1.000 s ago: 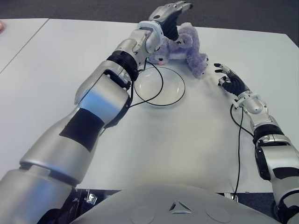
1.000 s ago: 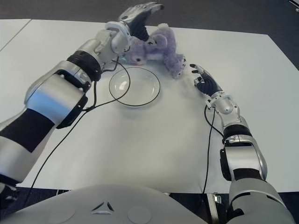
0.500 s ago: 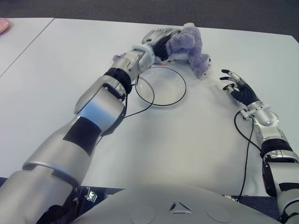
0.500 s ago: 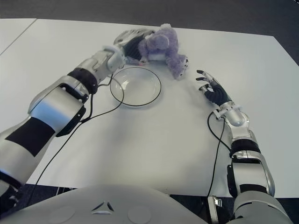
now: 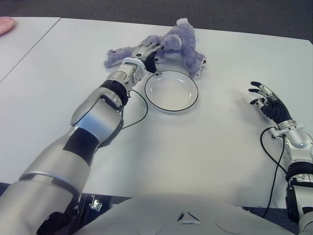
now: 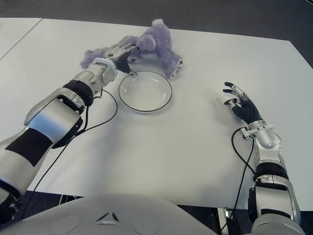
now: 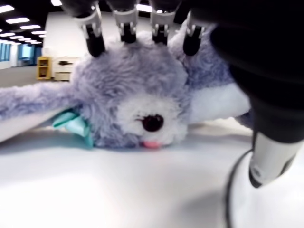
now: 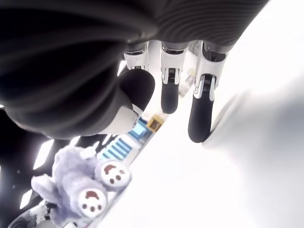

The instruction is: Put the doll into the plate.

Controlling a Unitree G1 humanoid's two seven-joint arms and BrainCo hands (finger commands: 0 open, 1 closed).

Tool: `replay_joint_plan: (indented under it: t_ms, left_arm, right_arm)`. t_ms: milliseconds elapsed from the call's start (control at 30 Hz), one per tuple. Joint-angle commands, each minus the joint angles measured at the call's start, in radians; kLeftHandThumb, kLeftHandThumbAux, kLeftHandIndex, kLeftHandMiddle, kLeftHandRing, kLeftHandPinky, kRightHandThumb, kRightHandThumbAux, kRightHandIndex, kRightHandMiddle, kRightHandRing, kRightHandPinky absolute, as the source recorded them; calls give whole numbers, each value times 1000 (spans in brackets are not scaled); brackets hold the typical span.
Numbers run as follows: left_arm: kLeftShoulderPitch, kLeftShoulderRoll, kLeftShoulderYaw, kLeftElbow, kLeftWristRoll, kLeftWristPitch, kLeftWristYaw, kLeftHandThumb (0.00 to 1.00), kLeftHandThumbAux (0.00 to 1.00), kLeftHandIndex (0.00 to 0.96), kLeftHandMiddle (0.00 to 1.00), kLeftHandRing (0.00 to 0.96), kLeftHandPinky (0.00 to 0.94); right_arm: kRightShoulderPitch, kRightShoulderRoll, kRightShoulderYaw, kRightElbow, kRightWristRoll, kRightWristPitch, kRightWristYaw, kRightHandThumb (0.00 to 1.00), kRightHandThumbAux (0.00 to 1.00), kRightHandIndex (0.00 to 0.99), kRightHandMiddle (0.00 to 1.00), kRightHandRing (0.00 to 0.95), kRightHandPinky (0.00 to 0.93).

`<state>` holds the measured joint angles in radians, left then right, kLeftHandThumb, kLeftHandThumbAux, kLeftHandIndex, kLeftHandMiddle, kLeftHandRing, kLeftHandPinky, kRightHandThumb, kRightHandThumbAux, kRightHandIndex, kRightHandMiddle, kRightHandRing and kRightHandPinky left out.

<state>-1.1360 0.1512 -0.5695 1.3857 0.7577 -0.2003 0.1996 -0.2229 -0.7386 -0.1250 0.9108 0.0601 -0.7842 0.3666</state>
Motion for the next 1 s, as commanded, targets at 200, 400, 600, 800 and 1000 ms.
replay_joint_plan:
  t_ms: [200, 400, 600, 800, 1000]
  left_arm:
    - [34, -5, -44, 19, 49, 21, -45, 0, 643, 0, 0, 1, 0]
    - [31, -2, -74, 20, 71, 27, -28, 0, 647, 0, 0, 0, 0]
    - [26, 2, -104, 20, 99, 39, -4, 0, 646, 0, 0, 0, 0]
    - [22, 7, -137, 21, 128, 59, 24, 0, 654, 0, 0, 0, 0]
    - [22, 5, -139, 21, 128, 68, 39, 0, 663, 0, 0, 0, 0]
  right_arm:
    - [84, 25, 0, 17, -21, 45, 23, 1000, 751, 37, 13, 156, 410]
    - [85, 23, 1, 18, -26, 55, 22, 1000, 750, 39, 17, 180, 411]
    - [91, 23, 0, 7, -27, 64, 18, 1000, 748, 54, 21, 199, 413]
    - [96, 26, -4, 5, -20, 55, 24, 1000, 747, 66, 29, 201, 413]
    - [102, 25, -7, 9, -21, 56, 25, 1000, 747, 69, 31, 203, 413]
